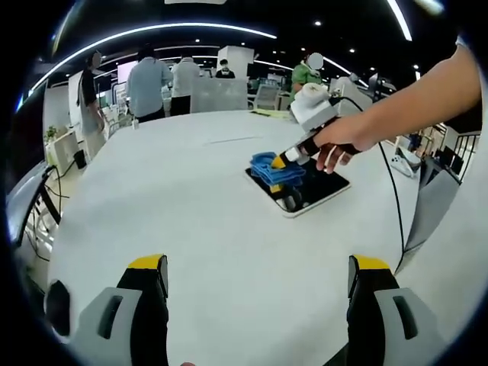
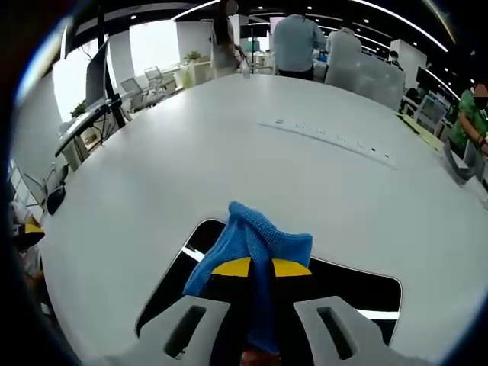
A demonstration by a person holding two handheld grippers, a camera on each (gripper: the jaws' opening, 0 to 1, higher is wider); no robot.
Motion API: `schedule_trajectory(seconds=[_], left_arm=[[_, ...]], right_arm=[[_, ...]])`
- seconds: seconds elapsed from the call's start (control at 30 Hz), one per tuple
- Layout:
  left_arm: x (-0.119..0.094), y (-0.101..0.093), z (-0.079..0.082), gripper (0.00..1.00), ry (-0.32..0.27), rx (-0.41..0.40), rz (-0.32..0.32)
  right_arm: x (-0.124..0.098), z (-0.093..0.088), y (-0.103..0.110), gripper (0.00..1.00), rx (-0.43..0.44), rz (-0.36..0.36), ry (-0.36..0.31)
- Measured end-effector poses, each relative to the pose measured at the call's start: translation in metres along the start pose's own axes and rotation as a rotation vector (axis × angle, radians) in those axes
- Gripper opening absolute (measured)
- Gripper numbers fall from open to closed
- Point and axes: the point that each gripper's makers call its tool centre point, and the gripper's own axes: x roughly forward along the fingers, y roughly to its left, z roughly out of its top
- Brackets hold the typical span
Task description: Wipe the mirror surface with the cleaning cloth until all visible marks leave the cleaned area.
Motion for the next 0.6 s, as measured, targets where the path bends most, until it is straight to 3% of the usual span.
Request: schedule_trajectory(seconds=[0.6], left_arm=[[-0.003,0.003,-0.005,0.99,-0.002,-0.011,0.008]], right_arm=[[0.008,0.006,0.012,0.04,-0.013,0.005,-0.003]])
